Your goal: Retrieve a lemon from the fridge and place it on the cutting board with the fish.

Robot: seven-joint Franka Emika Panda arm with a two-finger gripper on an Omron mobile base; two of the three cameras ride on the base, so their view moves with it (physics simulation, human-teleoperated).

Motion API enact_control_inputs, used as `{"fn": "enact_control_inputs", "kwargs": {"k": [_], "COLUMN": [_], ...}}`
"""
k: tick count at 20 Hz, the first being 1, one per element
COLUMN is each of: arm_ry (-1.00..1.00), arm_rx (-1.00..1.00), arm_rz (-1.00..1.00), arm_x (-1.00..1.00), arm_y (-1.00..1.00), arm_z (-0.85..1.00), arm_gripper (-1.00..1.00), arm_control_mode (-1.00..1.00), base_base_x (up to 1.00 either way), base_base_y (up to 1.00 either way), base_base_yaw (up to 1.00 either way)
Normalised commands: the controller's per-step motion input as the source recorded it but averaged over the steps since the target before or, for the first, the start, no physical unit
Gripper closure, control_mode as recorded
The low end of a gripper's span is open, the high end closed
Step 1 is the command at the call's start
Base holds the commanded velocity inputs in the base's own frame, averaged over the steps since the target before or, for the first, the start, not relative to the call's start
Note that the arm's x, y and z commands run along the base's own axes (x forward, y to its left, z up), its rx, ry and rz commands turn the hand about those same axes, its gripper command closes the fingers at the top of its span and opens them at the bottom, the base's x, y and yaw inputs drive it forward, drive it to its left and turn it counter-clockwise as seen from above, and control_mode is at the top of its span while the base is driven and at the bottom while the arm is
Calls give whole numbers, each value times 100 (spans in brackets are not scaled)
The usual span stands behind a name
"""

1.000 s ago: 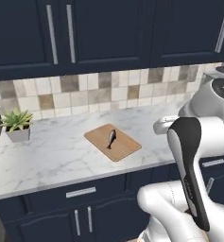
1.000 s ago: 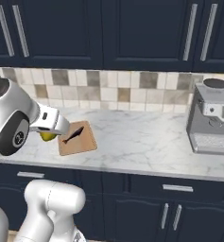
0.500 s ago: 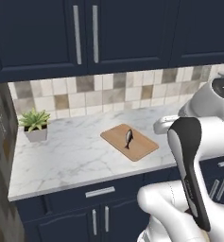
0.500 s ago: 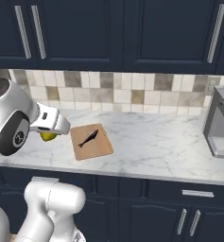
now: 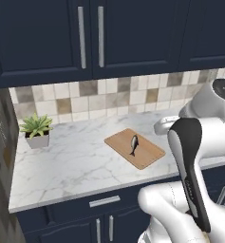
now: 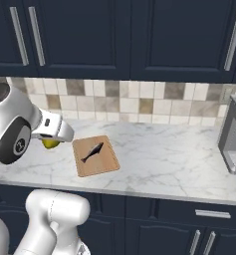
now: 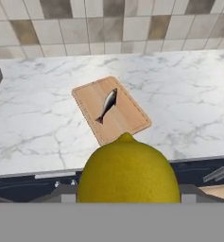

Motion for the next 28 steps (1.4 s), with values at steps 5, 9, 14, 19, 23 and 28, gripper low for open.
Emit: {"fn": "enact_control_inputs", "kwargs": {"k": [5,9,14,19,23,28], "arm_ry": [0,6,4,13,17,23], "arm_rx": [0,-3,-9,-8,-8,-6], "arm_rz": [0,0,9,21,19,14], "arm_x": [9,13,20,54,59,72], "arm_y": [-7,-28,-25,-20,-3,0], "arm_z": [-3,-24,-34,-67,-66,-55], "arm_gripper": [100,100,100,100,100,100], "arm_control_mode": [-100,-100,-100,-100,-100,-100], "base_base_x": [0,0,0,0,0,0], "base_base_y": [0,0,0,0,0,0], "base_base_yaw": [0,0,0,0,0,0]}}
